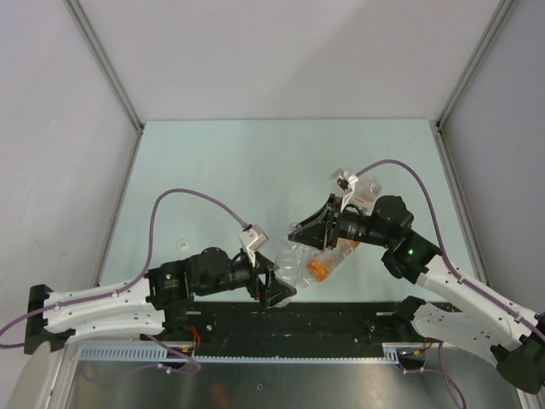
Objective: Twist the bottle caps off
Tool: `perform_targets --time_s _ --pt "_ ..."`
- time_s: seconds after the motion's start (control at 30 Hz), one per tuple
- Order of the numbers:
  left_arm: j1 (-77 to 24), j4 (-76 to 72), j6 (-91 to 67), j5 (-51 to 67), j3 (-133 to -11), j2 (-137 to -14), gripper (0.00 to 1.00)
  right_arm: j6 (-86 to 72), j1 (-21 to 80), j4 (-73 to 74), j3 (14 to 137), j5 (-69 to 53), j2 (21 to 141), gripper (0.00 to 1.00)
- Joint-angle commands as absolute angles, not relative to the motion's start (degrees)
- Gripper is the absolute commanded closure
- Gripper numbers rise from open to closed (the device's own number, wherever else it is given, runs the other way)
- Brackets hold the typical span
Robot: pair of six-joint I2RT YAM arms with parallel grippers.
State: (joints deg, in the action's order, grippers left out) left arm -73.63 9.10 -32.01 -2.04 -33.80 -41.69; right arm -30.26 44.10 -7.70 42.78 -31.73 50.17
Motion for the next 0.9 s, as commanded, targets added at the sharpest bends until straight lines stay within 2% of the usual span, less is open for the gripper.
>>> perform_targets --time_s 0.0,0.3,0.6,0.87 --pt "-73.95 7.13 -30.04 -4.54 -36.8 -39.95 0.01 -26.21 44.36 -7.43 45.11 -29.99 49.2 1.0" --pt "-73.92 8.96 -29.86 -8.54 -36.04 -37.17 0.01 -18.42 44.38 -3.14 45.44 -18.34 49.64 1.0" --pt "-74.0 12.02 -30.45 -11.89 -35.61 -36.44 0.01 -8.77 44.36 -6.61 45.42 -4.71 49.65 1.0" --pt "-74.1 12.71 -31.78 -11.23 -36.2 -39.77 0.0 2.45 44.4 -15.73 45.36 -4.28 53.89 1.0"
